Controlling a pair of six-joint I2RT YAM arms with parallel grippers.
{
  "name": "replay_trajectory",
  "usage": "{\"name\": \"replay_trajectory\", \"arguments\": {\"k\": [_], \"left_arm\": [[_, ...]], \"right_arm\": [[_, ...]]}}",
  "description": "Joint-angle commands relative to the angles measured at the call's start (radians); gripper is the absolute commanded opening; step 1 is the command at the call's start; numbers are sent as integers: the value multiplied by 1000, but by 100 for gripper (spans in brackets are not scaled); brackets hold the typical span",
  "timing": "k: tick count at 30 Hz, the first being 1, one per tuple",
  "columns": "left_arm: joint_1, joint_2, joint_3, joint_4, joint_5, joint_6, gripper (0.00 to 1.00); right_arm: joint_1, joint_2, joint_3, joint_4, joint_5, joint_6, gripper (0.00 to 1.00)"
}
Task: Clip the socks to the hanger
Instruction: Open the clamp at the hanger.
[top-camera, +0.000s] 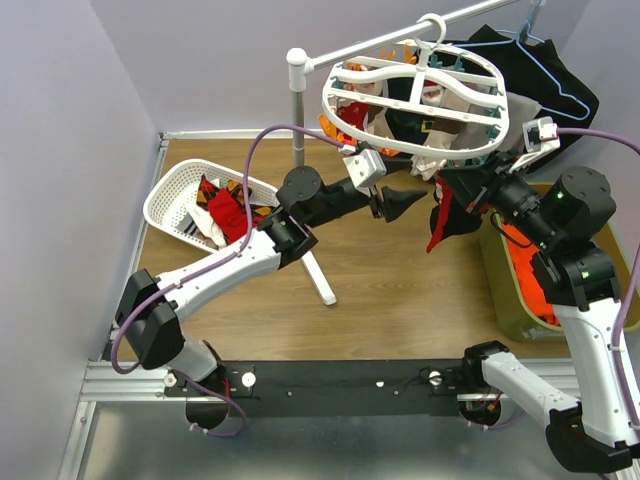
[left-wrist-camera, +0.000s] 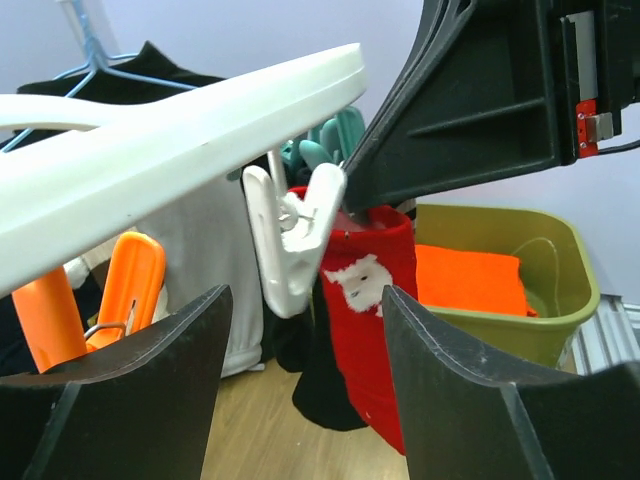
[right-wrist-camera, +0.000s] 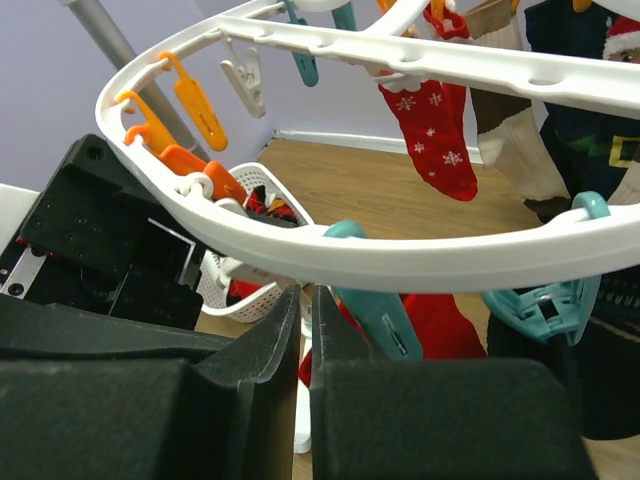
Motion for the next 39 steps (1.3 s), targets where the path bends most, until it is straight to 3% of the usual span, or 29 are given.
{"name": "replay_trajectory", "arguments": {"k": [1, 14, 24, 29, 39], "left_arm": [[43, 42, 53, 22, 176, -24, 71], [63, 85, 117, 25, 264, -75, 71], [61, 72, 88, 69, 242, -145, 54], [52, 58, 66, 82, 182, -155, 50], [29, 40, 57, 82, 92, -155, 40]], "right_arm": [[0, -13, 15, -18, 24, -22, 17], [0, -27, 4, -20, 7, -38, 17], [0, -45, 4, -3, -14, -6, 22], [0, -45, 10, 11, -20, 19, 30], [0, -21, 34, 20, -43, 31, 33]]}}
